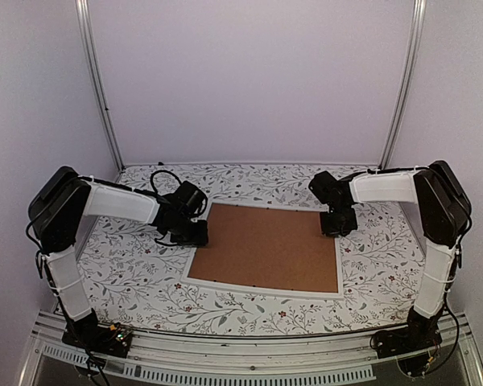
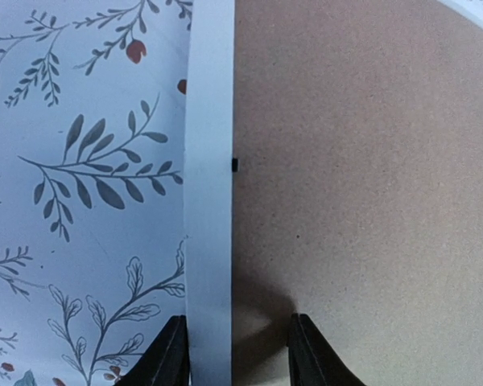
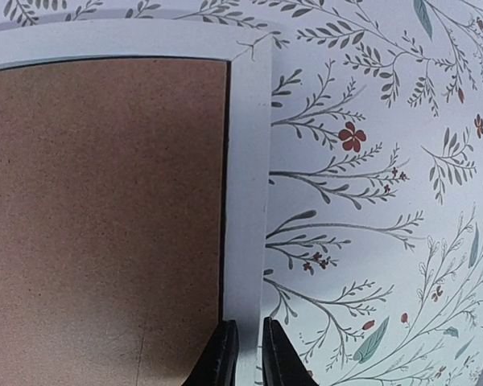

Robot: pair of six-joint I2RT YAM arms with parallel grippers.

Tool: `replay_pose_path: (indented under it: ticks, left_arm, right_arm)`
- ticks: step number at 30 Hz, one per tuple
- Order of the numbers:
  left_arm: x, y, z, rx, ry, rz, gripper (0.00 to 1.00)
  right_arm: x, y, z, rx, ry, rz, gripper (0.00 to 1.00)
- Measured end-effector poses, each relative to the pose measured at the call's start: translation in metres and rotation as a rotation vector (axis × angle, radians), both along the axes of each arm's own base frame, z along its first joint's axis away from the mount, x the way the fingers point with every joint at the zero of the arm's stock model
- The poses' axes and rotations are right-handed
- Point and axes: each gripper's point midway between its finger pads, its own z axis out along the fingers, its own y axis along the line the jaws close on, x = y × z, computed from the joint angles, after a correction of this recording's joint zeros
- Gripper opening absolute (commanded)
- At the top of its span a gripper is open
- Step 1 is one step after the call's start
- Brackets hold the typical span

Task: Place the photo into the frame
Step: Press the fastener onto the backboard.

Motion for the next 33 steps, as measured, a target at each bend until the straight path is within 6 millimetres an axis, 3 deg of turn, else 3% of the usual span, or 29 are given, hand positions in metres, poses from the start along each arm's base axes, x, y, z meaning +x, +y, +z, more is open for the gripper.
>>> replay_pose_path:
  ticks: [12,17,26,33]
  left_arm:
    - [0.000,0.001,0.000,0.010,-0.003,-0.002,0.36]
    - [0.001,0.001,0.001,0.023,-0.015,0.002,0.38]
    - [0.001,0.002,0.003,0.035,-0.029,0.015,0.38]
    - [0.001,0.001,0.003,0.033,-0.030,0.018,0.38]
  right_arm:
    - [-0.001,0.001,-0.002,-0.111,-0.031,0.017,0.17]
    - [-0.001,-0.002,0.001,-0.102,-0.057,0.009,0.24]
    - [0.000,-0.013,0.008,0.213,-0.024,-0.046,0.34]
    - [-0.005,-0.018,0.009,0.323,0.021,-0.048,0.40]
